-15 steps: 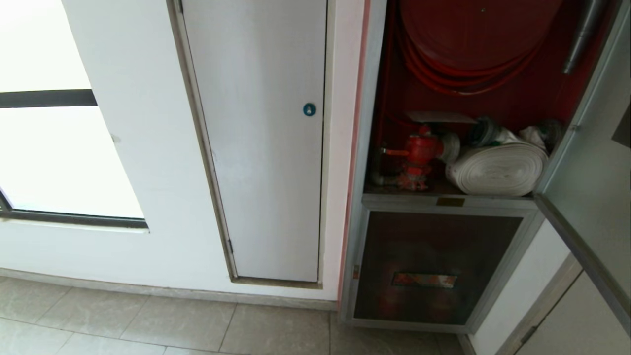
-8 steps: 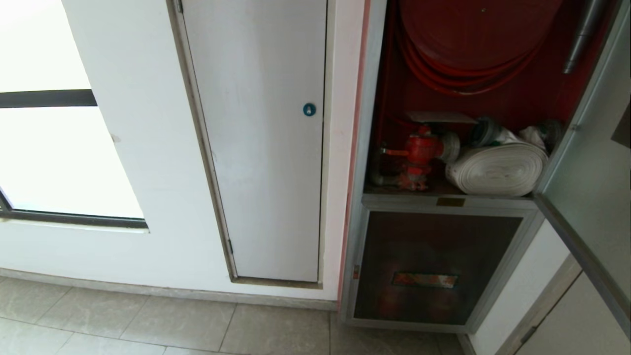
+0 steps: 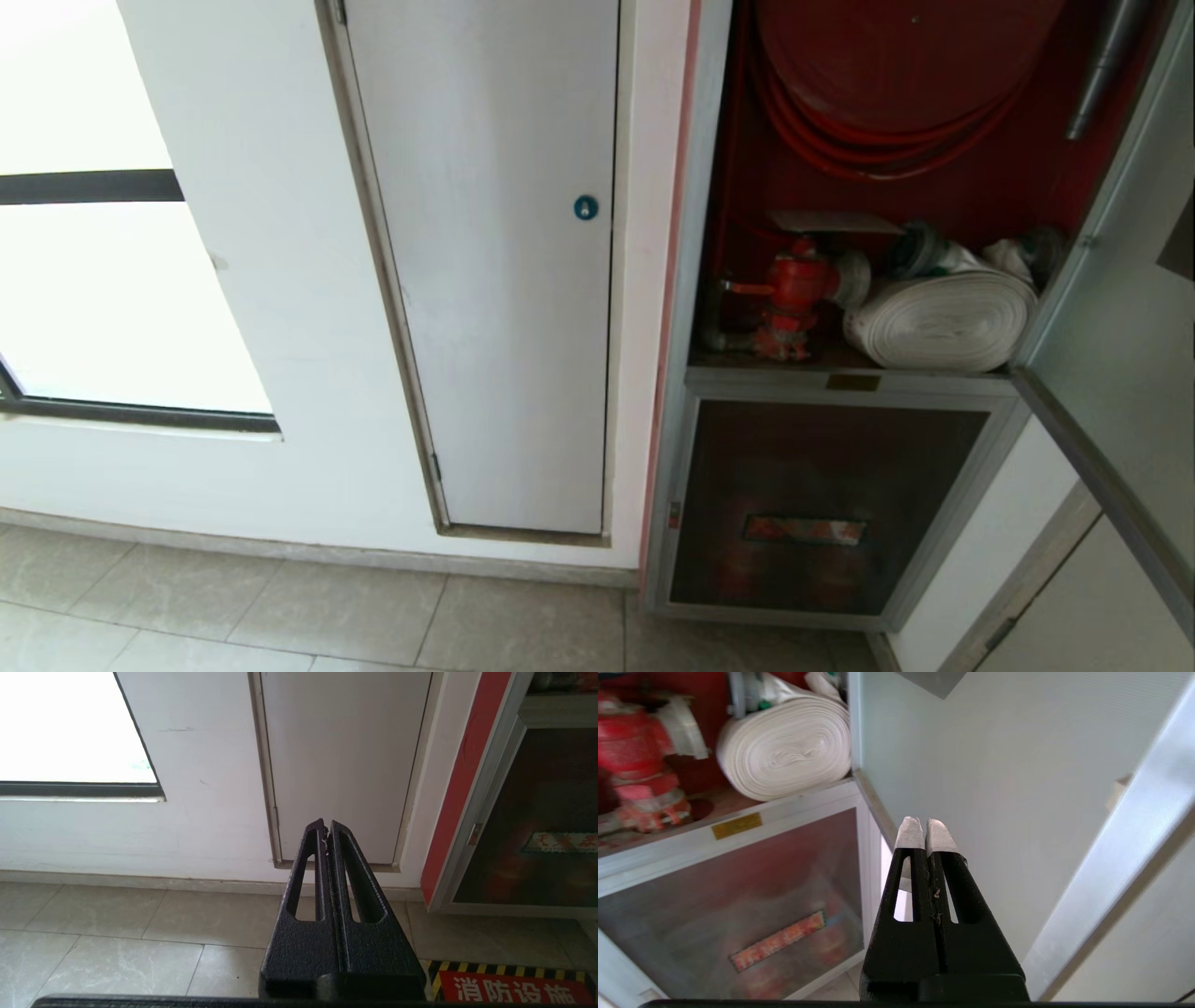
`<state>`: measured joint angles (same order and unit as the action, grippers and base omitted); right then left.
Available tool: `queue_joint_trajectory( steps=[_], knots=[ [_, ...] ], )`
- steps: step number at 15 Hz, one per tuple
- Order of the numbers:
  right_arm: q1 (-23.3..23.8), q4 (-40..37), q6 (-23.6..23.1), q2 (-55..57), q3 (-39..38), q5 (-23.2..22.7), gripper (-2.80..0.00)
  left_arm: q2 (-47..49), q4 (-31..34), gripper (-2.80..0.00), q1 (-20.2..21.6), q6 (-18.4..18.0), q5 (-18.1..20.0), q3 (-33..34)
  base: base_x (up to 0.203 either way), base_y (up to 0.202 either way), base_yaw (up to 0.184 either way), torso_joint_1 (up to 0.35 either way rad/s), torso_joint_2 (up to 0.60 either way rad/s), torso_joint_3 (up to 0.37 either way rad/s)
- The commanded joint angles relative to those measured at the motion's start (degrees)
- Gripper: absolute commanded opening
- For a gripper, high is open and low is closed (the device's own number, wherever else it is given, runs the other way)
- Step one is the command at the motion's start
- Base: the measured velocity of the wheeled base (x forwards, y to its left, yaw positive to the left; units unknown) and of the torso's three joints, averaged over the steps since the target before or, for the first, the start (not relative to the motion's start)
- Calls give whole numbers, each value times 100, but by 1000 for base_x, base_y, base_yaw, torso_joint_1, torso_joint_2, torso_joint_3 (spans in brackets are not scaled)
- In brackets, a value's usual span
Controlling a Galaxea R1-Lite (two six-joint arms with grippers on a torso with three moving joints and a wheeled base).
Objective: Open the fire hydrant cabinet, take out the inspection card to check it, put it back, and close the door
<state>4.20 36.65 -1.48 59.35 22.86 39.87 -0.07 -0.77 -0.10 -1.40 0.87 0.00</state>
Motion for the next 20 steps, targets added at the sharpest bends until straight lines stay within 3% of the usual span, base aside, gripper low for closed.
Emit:
queue_joint_trajectory(
  steps=[1, 7, 11, 15, 20],
  knots=[
    [-74, 20, -22, -322, -98, 30, -280, 2, -8, -280, 1, 0, 1, 35, 0, 0, 0, 0, 0, 0],
    [-71, -164, -329, -1594, -417, 80, -280, -1, -2, -280, 1, 0, 1, 35, 0, 0, 0, 0, 0, 0],
    [-83, -1410, -325, -3005, -484, -58, -280, -1, -2, -280, 1, 0, 3, 35, 0, 0, 0, 0, 0, 0],
    [-92, -2315, -318, -4255, -682, -1212, -280, 7, -19, -280, 1, 0, 1, 35, 0, 0, 0, 0, 0, 0],
    [-269, -2517, -135, -4857, -1241, -2973, -280, 1, -8, -280, 1, 0, 1, 35, 0, 0, 0, 0, 0, 0]
  ],
)
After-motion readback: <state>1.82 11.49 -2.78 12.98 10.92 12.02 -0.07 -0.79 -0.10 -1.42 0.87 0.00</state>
